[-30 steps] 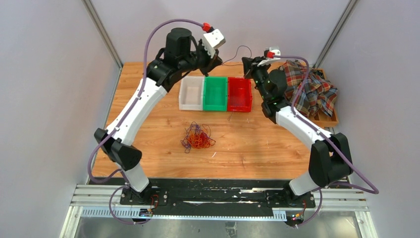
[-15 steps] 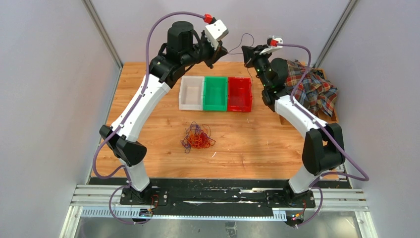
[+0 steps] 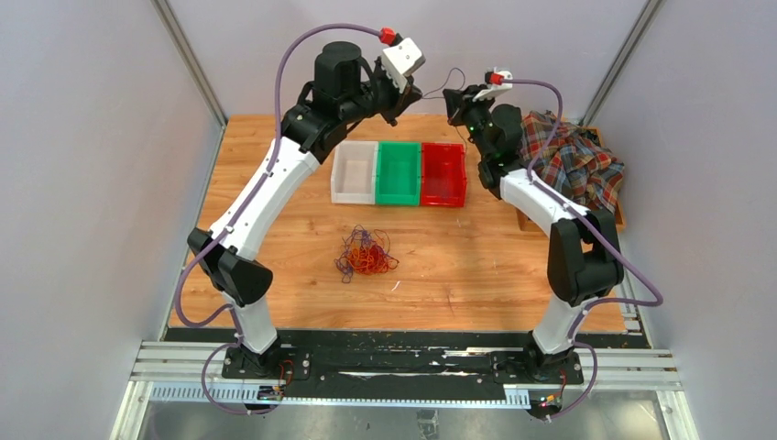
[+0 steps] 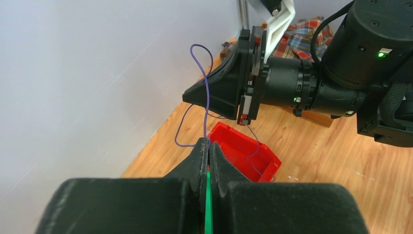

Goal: Untangle the cables

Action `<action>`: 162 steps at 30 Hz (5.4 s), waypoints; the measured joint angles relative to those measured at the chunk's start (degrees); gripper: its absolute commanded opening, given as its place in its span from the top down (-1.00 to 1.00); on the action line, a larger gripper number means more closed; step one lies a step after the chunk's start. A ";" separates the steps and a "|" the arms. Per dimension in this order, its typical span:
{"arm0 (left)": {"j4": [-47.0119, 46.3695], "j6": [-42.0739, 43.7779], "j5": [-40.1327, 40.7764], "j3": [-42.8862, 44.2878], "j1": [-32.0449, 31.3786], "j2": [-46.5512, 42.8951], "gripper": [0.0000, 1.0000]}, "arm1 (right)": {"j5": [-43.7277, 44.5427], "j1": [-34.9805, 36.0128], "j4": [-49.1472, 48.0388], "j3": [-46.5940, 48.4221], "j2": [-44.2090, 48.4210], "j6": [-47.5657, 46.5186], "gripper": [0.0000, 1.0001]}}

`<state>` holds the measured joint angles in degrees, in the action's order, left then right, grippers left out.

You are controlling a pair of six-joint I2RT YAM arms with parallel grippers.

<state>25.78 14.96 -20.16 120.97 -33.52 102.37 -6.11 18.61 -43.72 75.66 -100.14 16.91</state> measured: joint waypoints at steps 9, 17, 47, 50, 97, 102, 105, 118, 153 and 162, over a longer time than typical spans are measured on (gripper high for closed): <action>0.20 1.07 3.17 -1.81 -0.02 3.41 0.99 | -2.01 0.00 -0.90 -9.16 -3.69 0.57 0.84; 0.96 1.11 5.35 -0.81 -0.04 8.22 0.99 | -2.03 0.13 0.94 -11.93 -3.61 0.66 0.99; 0.02 0.81 4.94 4.15 -0.09 5.86 0.99 | -4.09 -0.37 1.77 1.42 -3.17 2.05 0.50; 0.09 0.94 5.01 2.19 -0.11 5.88 0.99 | -5.07 -0.37 2.95 -4.09 -2.86 3.56 0.03; -2.95 -3.89 3.96 4.81 -10.56 12.15 0.99 | 11.26 -0.37 4.39 -47.47 34.12 15.02 -0.19; -2.56 -6.78 4.00 4.46 -10.56 14.40 0.99 | 12.41 -0.39 4.11 -50.16 36.76 15.02 -0.18; -2.56 -9.01 3.52 6.51 -10.56 16.70 0.99 | 13.29 -0.66 4.15 -51.69 37.81 15.06 -0.17; -2.47 -9.33 8.87 7.93 -10.54 20.94 0.99 | 14.29 -2.32 3.87 -55.45 40.89 16.63 -0.06; -6.69 9.99 30.29 -11.76 -9.07 21.57 0.99 | 12.76 -2.34 1.64 -56.57 37.00 19.54 -0.11; -5.46 8.52 28.02 -20.83 -9.07 10.51 0.99 | 13.27 -2.34 1.64 -56.57 35.65 19.43 -0.10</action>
<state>20.32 23.49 7.86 100.14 -42.59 112.88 7.16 16.27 -42.09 19.09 -64.49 36.34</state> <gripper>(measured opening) 0.014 0.553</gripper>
